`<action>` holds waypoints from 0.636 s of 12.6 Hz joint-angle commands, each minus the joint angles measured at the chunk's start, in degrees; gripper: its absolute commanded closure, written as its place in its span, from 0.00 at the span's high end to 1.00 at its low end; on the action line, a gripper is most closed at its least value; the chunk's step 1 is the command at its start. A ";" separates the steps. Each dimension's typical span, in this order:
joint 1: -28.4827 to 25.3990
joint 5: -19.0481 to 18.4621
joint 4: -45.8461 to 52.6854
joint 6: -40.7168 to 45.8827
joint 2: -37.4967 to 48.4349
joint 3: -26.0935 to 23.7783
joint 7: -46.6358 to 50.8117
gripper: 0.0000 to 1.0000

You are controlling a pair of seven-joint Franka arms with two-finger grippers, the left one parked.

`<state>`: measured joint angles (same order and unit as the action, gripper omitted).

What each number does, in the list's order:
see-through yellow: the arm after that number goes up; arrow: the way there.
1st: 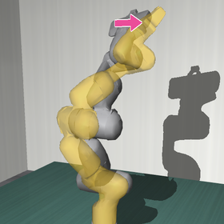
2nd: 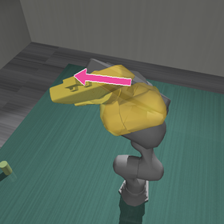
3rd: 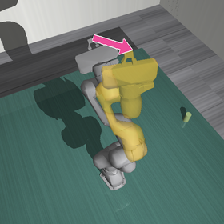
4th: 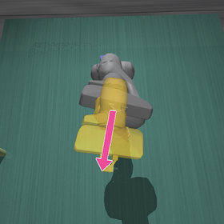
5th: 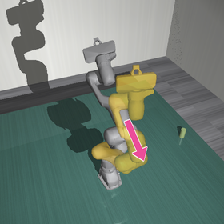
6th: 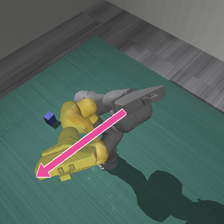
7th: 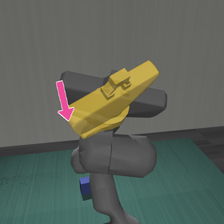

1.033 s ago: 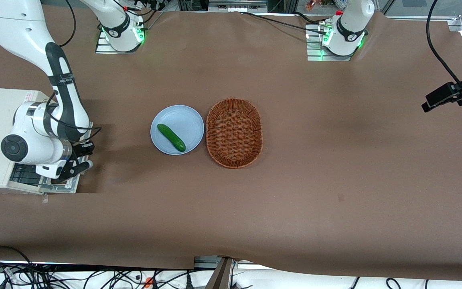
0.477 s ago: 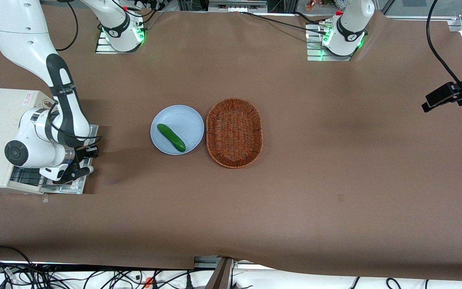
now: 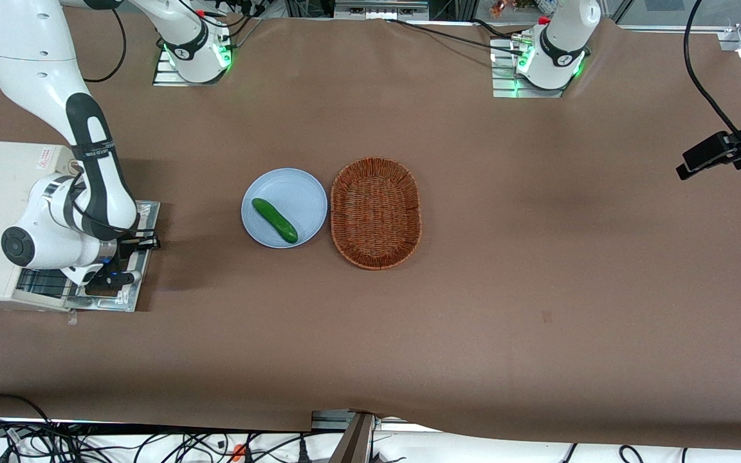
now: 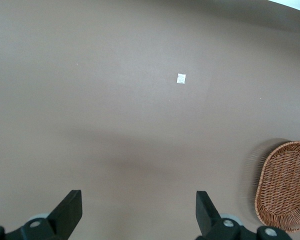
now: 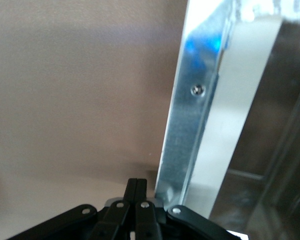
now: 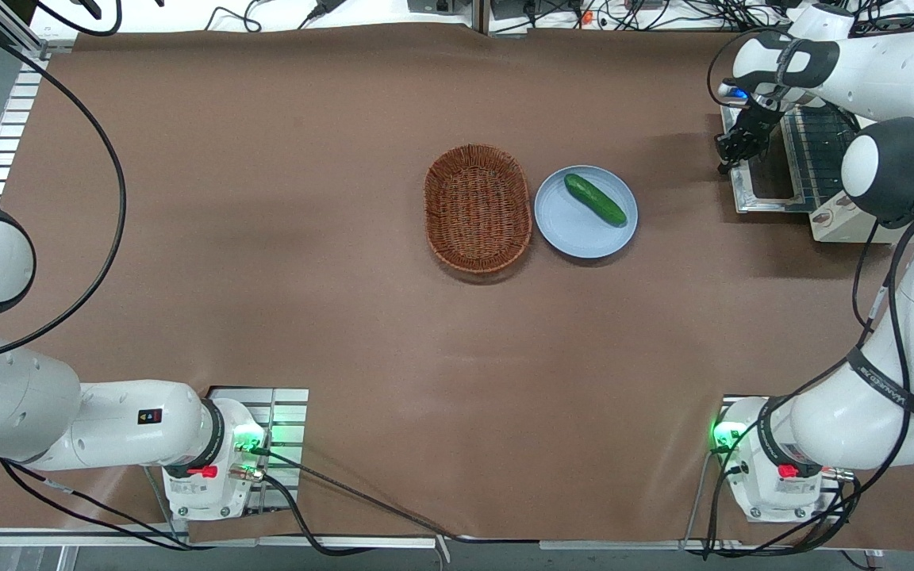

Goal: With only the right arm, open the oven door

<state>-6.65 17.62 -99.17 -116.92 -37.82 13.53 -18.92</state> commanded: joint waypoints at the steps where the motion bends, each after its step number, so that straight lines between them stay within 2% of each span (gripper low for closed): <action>1: -0.29 2.68 -0.15 2.56 0.81 -0.08 5.55 0.00; 5: -2.04 2.69 2.74 7.74 1.25 -0.08 10.29 0.00; 8: -2.05 2.60 6.78 12.49 1.34 0.09 9.79 0.00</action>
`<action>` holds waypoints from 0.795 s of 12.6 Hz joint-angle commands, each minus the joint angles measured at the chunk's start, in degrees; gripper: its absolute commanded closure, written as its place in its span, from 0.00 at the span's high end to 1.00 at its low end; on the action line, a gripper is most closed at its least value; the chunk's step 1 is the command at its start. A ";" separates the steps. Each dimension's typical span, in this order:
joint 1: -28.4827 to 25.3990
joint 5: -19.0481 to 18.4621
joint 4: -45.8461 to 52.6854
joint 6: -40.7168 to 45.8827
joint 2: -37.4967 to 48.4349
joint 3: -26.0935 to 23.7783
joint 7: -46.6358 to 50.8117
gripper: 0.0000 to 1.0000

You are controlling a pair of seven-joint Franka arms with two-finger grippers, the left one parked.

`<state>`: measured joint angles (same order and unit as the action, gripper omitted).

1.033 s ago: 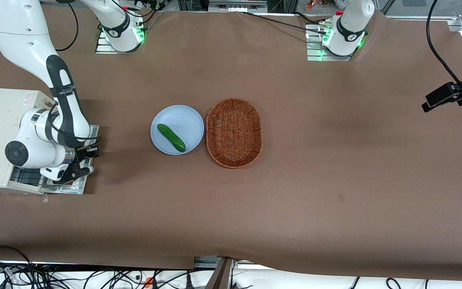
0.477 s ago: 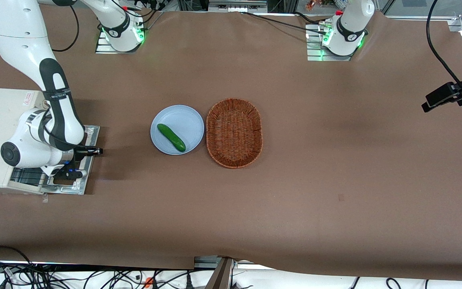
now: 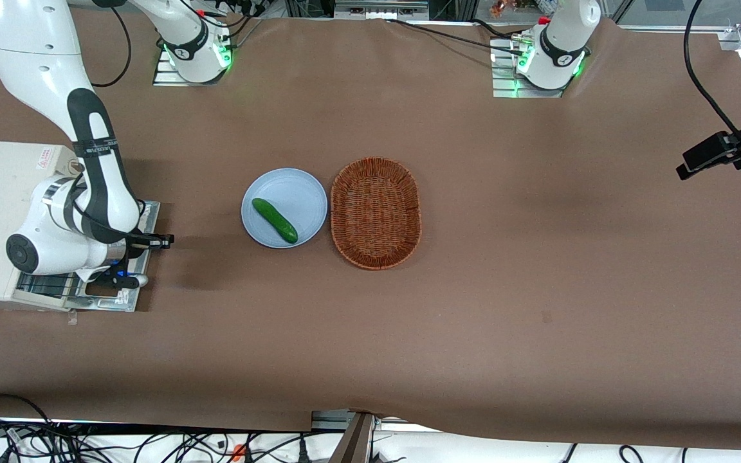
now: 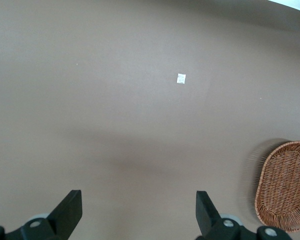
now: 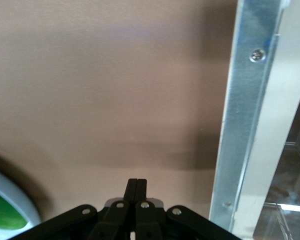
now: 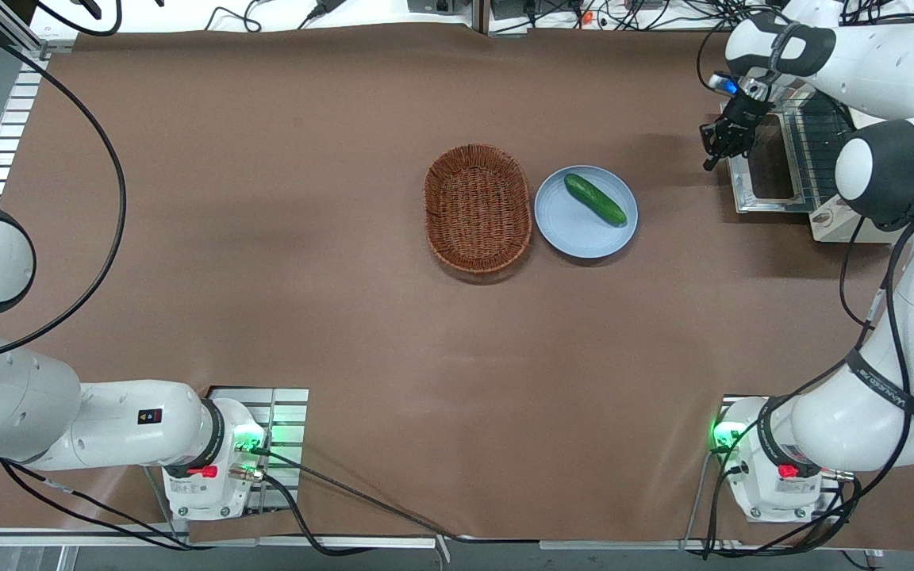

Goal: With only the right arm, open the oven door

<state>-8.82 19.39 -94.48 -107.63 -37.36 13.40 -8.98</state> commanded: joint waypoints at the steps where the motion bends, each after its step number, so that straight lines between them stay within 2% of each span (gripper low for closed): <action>1: 0.12 0.05 3.76 4.08 1.41 0.23 -0.85 0.10; 2: 0.12 -0.31 4.82 4.61 2.20 0.40 -3.04 0.27; 4: 0.21 -1.10 5.97 4.97 4.22 0.58 -7.17 0.80; 5: 0.47 -1.10 6.41 5.58 5.19 0.67 -8.41 1.00; 10: 0.65 -2.77 14.56 15.58 6.78 2.51 -10.44 1.00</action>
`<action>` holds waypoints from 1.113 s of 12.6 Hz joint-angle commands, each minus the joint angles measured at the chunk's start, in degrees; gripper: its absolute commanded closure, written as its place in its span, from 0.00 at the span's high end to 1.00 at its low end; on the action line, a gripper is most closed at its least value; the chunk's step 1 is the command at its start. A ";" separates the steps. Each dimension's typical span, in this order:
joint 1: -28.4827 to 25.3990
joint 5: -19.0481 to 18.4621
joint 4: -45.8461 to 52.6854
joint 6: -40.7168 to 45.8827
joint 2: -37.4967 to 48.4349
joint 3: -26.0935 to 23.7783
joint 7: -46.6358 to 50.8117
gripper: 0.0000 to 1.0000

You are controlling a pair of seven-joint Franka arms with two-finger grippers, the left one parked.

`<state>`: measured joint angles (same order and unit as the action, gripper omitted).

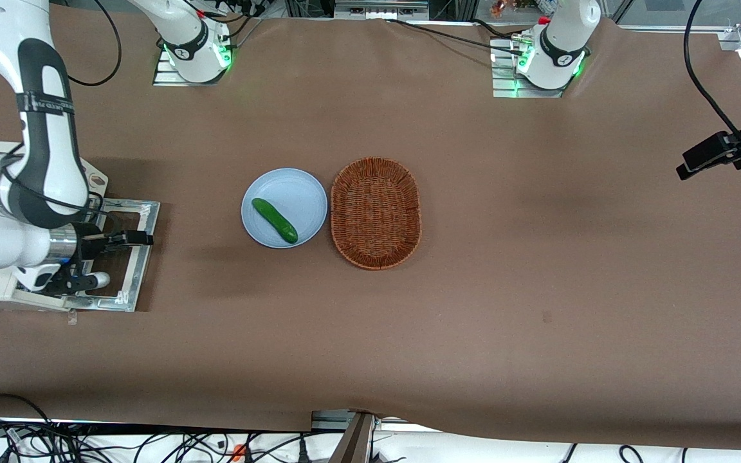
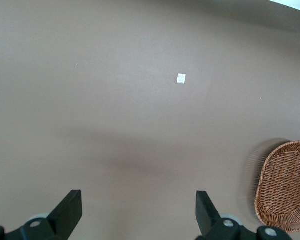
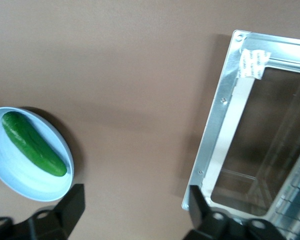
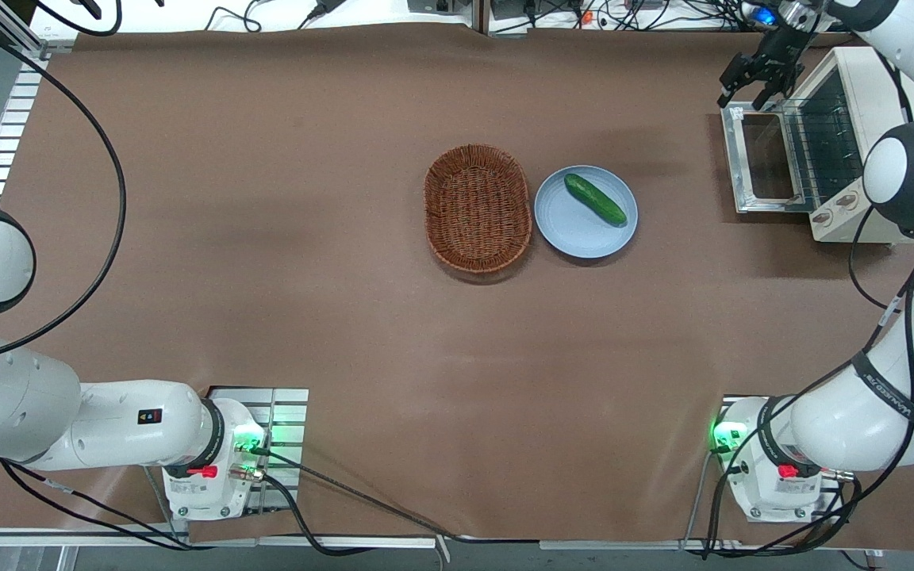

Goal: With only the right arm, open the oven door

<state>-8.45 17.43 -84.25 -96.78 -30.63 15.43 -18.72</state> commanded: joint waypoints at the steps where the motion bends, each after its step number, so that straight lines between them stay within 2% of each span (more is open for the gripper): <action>1: 0.10 -1.26 5.84 7.46 0.22 0.92 -0.27 1.00; 3: -0.43 -5.11 5.59 8.19 3.98 0.92 1.83 1.00; 5: -0.60 -6.35 4.89 8.54 7.32 1.01 4.91 1.00; 7: -0.69 -9.51 4.27 8.54 10.57 0.92 5.62 1.00; 9: -0.78 -10.48 2.70 8.02 14.09 0.92 6.67 1.00; 10: -0.78 -12.06 2.43 8.10 15.50 0.57 9.81 1.00; 12: -1.13 -12.68 1.55 8.19 17.78 0.31 13.44 1.00; 14: -1.13 -14.52 0.75 7.92 20.16 -1.54 16.41 1.00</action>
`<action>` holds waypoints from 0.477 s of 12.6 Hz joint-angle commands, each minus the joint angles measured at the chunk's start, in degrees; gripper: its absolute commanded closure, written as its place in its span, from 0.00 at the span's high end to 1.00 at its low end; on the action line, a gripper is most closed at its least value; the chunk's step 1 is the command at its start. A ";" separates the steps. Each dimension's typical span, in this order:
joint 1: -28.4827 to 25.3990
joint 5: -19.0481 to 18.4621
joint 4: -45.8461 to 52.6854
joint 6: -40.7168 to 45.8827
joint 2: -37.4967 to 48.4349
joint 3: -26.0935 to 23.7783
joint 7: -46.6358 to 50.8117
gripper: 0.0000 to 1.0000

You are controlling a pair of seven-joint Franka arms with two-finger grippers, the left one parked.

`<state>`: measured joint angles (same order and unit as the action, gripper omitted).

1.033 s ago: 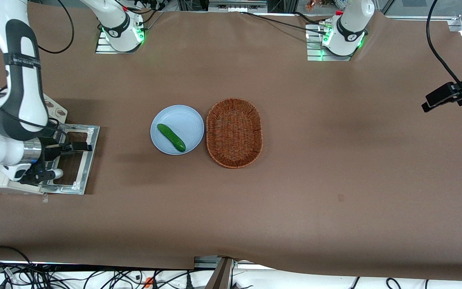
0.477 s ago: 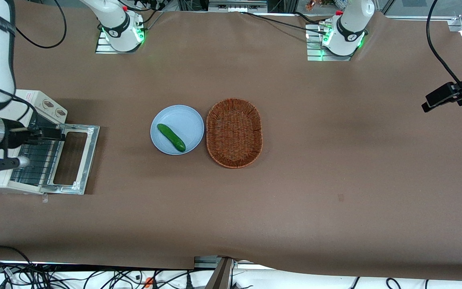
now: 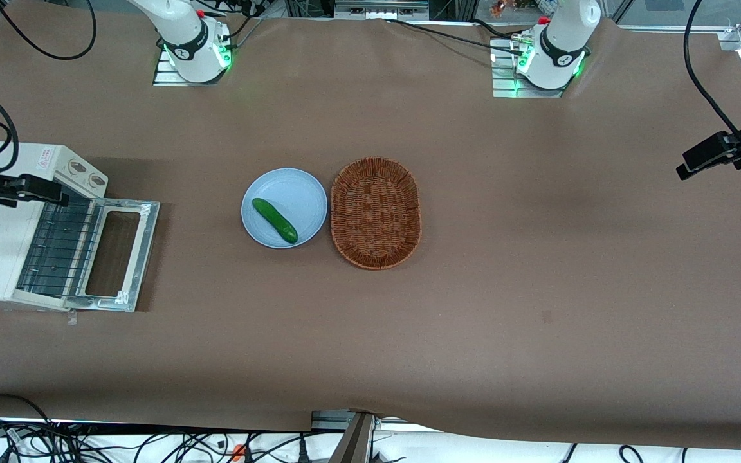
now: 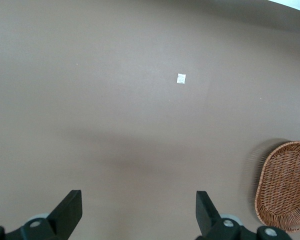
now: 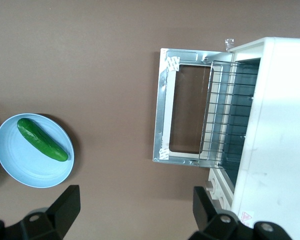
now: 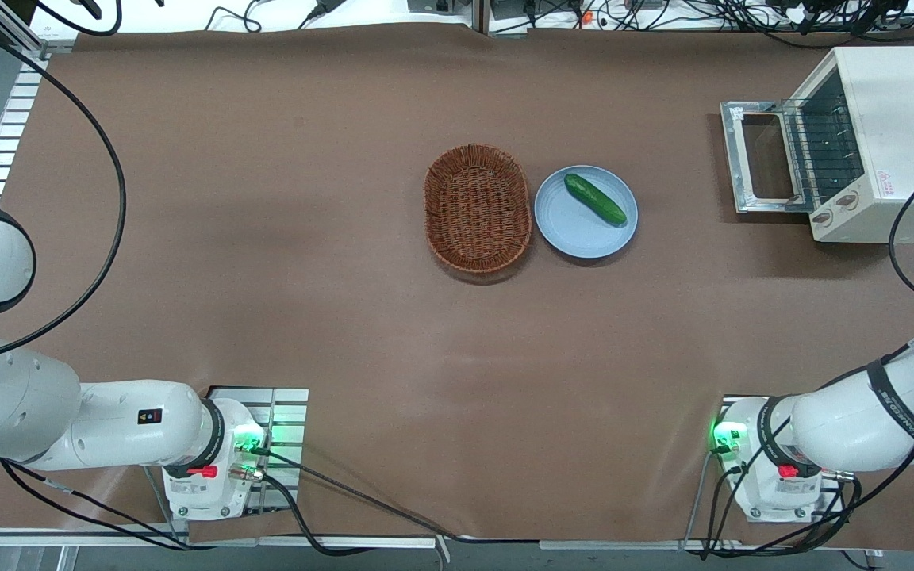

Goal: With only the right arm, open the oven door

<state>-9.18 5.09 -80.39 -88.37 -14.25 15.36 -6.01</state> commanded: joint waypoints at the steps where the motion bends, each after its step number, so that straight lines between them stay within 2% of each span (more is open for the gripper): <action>1: -0.93 -2.53 -3.45 -0.58 4.74 -1.57 5.81 1.00; 3: -1.72 -3.59 -3.37 -0.66 6.15 -1.57 7.93 1.00; 6: -1.72 -2.98 -2.32 0.13 6.52 -1.48 6.20 1.00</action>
<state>-10.76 2.74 -81.30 -88.35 -9.34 14.18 0.60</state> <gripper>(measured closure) 0.000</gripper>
